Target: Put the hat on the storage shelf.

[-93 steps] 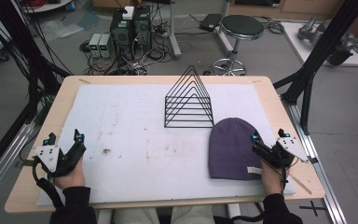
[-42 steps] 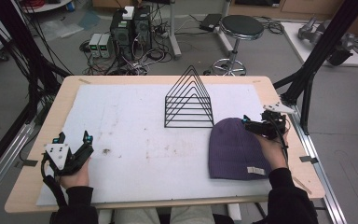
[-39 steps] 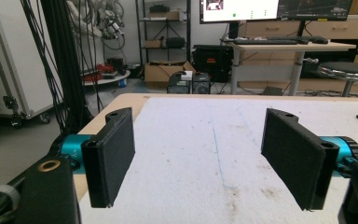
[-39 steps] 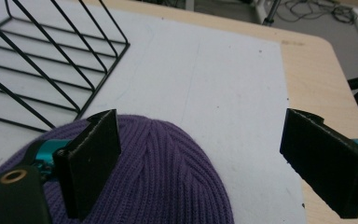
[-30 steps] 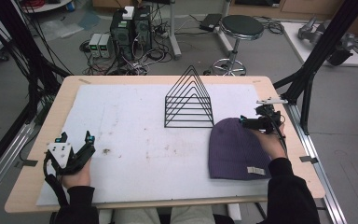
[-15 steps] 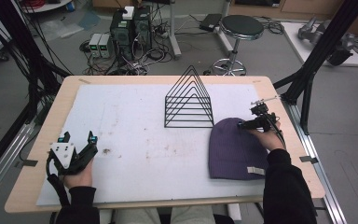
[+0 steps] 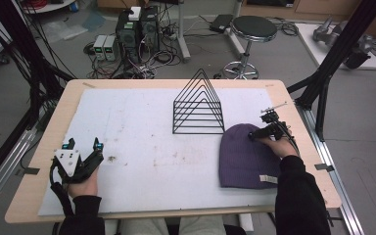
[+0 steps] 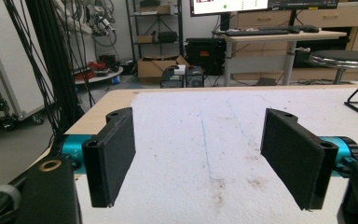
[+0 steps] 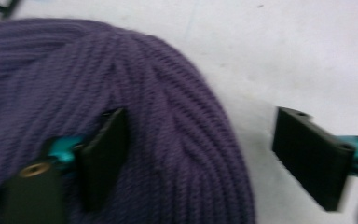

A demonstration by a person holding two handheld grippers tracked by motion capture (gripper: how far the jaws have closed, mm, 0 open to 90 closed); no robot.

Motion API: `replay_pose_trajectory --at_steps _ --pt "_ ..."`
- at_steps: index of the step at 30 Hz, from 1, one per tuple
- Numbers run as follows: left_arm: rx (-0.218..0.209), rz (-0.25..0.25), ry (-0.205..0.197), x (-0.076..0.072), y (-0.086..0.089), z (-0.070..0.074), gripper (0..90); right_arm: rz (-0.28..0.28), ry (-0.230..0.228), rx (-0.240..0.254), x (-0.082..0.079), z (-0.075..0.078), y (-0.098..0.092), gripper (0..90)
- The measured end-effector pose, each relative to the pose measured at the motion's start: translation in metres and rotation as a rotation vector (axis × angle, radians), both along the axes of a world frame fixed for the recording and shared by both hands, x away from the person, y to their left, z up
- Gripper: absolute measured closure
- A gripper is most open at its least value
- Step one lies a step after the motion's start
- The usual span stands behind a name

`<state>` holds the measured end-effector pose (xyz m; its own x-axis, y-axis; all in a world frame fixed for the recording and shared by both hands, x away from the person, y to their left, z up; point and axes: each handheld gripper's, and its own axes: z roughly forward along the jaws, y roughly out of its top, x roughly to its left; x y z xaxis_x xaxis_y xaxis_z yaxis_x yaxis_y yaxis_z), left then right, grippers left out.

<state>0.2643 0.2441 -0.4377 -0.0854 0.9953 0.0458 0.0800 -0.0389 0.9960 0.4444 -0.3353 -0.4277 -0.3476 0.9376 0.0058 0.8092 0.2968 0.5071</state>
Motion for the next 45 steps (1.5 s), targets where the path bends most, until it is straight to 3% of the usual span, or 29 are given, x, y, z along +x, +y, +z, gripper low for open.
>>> replay_pose_trajectory --at_steps 1,6,9,10,12,21,23,25,29,31,33,35,42,43,45 --pt "-0.001 -0.001 -0.002 0.0 0.0 0.0 26.4 0.007 0.011 0.026 -0.001 0.0 -0.001 26.6" --pt "0.002 -0.005 -0.002 0.0 -0.002 0.0 26.5 0.001 0.014 0.042 -0.002 0.002 0.0 35.8" --pt "0.002 -0.004 -0.008 0.0 -0.002 0.0 26.5 -0.015 0.026 0.052 -0.003 0.004 0.002 46.8" --pt "0.001 -0.006 -0.004 0.0 -0.002 0.0 26.5 0.01 0.033 0.069 -0.005 0.005 0.003 64.1" --pt "0.0 -0.006 -0.002 0.0 -0.002 0.0 26.5 0.03 0.037 0.079 -0.005 0.006 0.004 68.3" --pt "0.004 -0.003 -0.003 0.001 0.0 0.0 26.6 0.045 0.004 -0.027 -0.012 0.009 0.019 77.0" --pt "0.005 -0.006 -0.002 0.0 0.0 0.0 26.6 0.055 -0.017 -0.058 -0.015 0.01 0.022 77.3" --pt "0.007 -0.008 -0.001 0.001 -0.001 0.0 26.6 0.057 -0.042 -0.055 -0.017 0.01 0.022 77.4" --pt "0.01 -0.009 0.011 0.001 0.0 -0.002 26.6 0.046 -0.078 -0.023 -0.026 0.018 0.019 77.3" --pt "0.003 -0.011 0.015 0.002 0.0 -0.002 26.6 0.047 -0.109 0.02 -0.031 0.027 0.018 77.3" --pt "0.005 -0.013 0.014 0.001 -0.001 -0.002 26.6 0.045 -0.163 0.076 -0.039 0.038 0.016 77.1" --pt "0.009 -0.017 0.008 0.001 -0.003 -0.001 26.6 0.045 -0.181 0.083 -0.042 0.042 0.016 77.1" --pt "0.019 -0.029 0.011 0.001 -0.006 -0.001 26.6 0.054 -0.349 0.143 -0.062 0.063 0.023 76.7" --pt "0.02 -0.029 0.012 0.0 -0.006 -0.001 26.6 0.061 -0.399 0.155 -0.068 0.068 0.026 76.4" --pt "0.014 -0.036 0.014 0.001 -0.005 -0.001 26.6 0.069 -0.42 0.163 -0.07 0.071 0.027 76.4"
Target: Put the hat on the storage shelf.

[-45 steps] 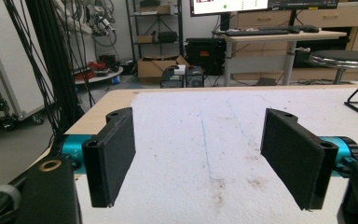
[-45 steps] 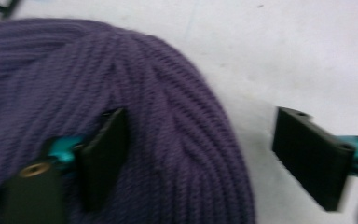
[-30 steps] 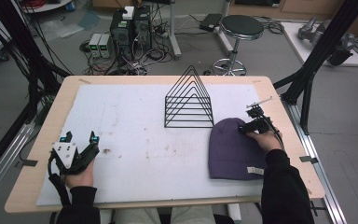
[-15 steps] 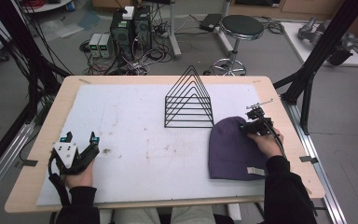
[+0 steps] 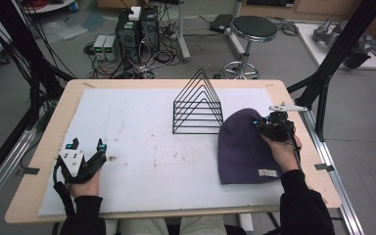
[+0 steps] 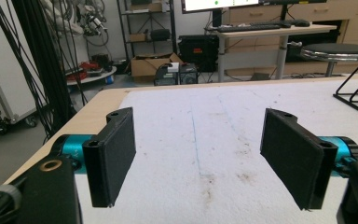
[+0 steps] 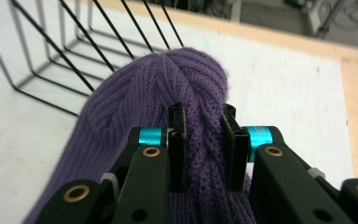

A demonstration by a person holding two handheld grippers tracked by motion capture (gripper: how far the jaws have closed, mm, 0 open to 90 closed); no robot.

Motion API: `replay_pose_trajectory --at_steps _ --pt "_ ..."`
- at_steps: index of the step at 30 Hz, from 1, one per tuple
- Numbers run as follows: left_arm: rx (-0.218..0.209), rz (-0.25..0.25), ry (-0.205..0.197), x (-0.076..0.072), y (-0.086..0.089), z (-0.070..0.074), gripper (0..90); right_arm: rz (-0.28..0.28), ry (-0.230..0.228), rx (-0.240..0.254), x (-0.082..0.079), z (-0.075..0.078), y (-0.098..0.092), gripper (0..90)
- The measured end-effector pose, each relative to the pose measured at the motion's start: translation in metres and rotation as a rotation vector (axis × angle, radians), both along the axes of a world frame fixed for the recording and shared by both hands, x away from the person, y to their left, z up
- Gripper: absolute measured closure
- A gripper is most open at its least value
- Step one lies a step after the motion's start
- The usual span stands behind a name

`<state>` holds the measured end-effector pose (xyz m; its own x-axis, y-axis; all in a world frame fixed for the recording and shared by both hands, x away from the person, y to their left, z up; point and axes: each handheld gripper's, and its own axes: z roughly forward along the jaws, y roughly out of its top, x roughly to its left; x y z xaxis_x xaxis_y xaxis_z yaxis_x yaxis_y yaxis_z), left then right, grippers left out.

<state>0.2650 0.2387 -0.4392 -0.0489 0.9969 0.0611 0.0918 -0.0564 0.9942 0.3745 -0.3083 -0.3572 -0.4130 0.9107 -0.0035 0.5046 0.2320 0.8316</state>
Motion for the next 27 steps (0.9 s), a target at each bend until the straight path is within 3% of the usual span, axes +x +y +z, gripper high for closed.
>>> replay_pose_trajectory --at_steps 4,12,17,20,27 --pt "0.007 -0.007 0.003 0.0 0.0 0.0 26.4 0.02 -0.063 0.027 -0.01 0.01 0.003 76.4" --pt "0.002 -0.025 0.007 0.0 -0.002 0.001 26.2 0.069 -0.261 0.075 -0.036 0.032 0.013 76.4" --pt "0.002 -0.029 0.006 0.0 -0.002 0.002 25.9 0.08 -0.362 0.114 -0.048 0.051 0.02 76.3" --pt "0.002 -0.026 0.0 0.0 -0.001 0.002 25.8 0.097 -0.411 0.137 -0.053 0.062 0.027 76.2" --pt "0.002 -0.023 -0.018 -0.001 0.0 0.004 25.4 0.113 -0.463 0.159 -0.056 0.071 0.037 76.2"
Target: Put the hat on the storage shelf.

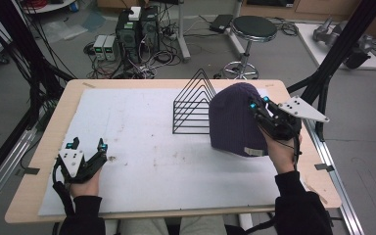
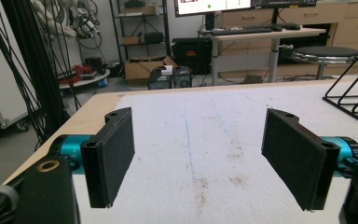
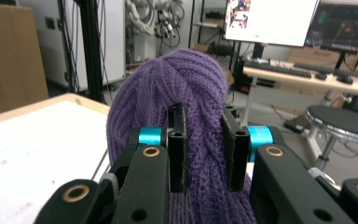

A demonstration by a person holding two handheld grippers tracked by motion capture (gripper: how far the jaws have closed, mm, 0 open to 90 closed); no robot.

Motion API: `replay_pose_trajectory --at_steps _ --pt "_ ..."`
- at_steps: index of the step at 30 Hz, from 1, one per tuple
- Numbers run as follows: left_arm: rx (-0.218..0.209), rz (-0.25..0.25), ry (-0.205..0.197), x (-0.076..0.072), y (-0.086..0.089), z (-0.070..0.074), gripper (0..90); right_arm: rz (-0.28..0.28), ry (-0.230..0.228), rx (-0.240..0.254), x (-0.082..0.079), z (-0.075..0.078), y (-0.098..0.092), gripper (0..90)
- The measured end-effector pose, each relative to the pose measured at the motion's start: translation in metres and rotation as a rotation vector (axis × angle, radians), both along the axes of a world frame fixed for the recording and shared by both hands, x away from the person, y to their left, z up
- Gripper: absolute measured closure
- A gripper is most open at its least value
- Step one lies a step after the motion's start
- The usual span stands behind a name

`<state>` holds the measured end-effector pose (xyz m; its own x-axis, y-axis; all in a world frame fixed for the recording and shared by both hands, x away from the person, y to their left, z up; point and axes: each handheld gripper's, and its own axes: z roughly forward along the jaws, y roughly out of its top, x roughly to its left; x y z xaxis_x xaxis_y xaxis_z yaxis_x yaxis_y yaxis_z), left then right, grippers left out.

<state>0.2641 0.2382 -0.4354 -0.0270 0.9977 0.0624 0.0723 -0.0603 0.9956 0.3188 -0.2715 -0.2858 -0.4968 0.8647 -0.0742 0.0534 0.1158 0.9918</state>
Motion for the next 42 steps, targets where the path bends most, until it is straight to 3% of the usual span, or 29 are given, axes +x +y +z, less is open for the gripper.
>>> replay_pose_trajectory --at_steps 12,18,26,35,42 --pt "-0.002 -0.003 -0.007 0.0 0.0 0.002 23.8 0.038 -0.051 0.024 -0.003 0.018 0.014 76.2" --pt "-0.009 -0.014 -0.01 0.001 -0.001 0.004 21.8 0.067 -0.077 0.062 -0.006 0.03 0.021 76.1" --pt "-0.015 -0.027 -0.008 0.001 -0.001 0.005 21.8 0.127 -0.115 0.099 -0.007 0.05 0.046 76.1" --pt "-0.053 -0.071 -0.003 0.004 -0.003 0.009 20.8 0.199 -0.132 0.125 -0.006 0.057 0.079 76.1" --pt "-0.098 -0.16 0.021 0.006 -0.005 0.013 19.9 0.23 -0.123 0.128 -0.002 0.058 0.098 76.0"
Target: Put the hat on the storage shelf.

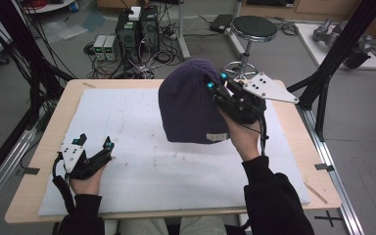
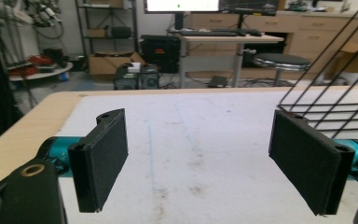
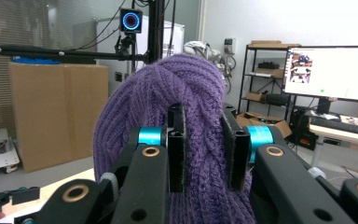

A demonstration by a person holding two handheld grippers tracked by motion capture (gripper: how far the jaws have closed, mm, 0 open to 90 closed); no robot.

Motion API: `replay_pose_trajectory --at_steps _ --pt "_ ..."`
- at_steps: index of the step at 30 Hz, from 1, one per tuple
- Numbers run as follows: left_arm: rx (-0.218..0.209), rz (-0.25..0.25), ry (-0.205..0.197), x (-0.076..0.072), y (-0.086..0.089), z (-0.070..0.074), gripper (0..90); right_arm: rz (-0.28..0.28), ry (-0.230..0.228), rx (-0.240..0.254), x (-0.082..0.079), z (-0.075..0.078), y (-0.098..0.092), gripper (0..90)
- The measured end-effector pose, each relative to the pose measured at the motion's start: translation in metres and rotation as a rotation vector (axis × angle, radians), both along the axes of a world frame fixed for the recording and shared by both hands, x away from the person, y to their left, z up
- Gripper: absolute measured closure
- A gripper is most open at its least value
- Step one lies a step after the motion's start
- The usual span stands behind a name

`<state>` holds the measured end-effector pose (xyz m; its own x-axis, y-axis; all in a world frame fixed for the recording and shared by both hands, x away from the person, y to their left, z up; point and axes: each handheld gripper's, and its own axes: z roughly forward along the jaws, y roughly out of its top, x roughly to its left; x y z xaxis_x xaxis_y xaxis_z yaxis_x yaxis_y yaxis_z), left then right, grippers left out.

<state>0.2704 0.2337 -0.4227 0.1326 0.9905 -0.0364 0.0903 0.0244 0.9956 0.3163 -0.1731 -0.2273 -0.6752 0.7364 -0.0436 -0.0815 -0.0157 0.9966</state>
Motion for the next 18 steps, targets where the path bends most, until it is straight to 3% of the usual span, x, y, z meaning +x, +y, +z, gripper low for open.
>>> replay_pose_trajectory --at_steps 11,18 --pt "-0.042 -0.222 -0.024 0.004 -0.009 0.014 20.6 0.044 0.0 0.011 0.001 -0.001 0.027 75.7" --pt "-0.118 -0.377 -0.035 0.009 -0.009 0.019 20.6 0.08 0.005 0.004 0.002 0.0 0.043 75.7"
